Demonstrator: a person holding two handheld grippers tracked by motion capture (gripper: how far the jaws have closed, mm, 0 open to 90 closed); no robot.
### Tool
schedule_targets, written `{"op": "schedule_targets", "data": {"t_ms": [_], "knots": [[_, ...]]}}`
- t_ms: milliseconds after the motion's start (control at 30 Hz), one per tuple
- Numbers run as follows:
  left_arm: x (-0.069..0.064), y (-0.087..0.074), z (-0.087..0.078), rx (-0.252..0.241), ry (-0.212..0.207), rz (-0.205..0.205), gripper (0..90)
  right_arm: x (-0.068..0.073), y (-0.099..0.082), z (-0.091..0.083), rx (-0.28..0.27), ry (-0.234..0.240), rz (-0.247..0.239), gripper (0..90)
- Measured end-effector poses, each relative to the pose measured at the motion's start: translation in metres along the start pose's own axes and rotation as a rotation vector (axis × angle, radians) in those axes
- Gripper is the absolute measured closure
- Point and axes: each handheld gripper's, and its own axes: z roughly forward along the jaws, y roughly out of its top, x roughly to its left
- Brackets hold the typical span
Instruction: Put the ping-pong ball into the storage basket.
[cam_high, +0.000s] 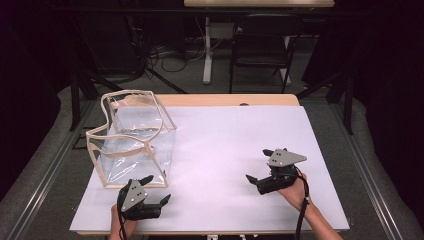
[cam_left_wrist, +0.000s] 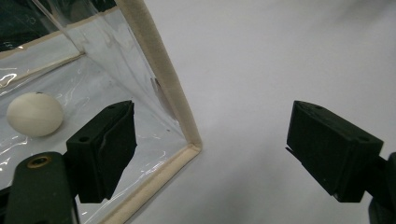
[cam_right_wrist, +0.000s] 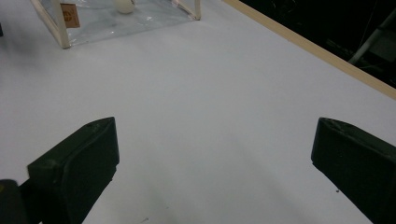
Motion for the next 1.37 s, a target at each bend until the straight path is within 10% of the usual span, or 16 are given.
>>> {"op": "schedule_targets", "data": {"t_ms": [1367], "knots": [[-0.001, 0.001, 0.001, 0.007, -0.003, 0.008, 16.2, 0.012, -0.063, -0.014, 0.004, -0.041, 0.029, 1.5]]}}
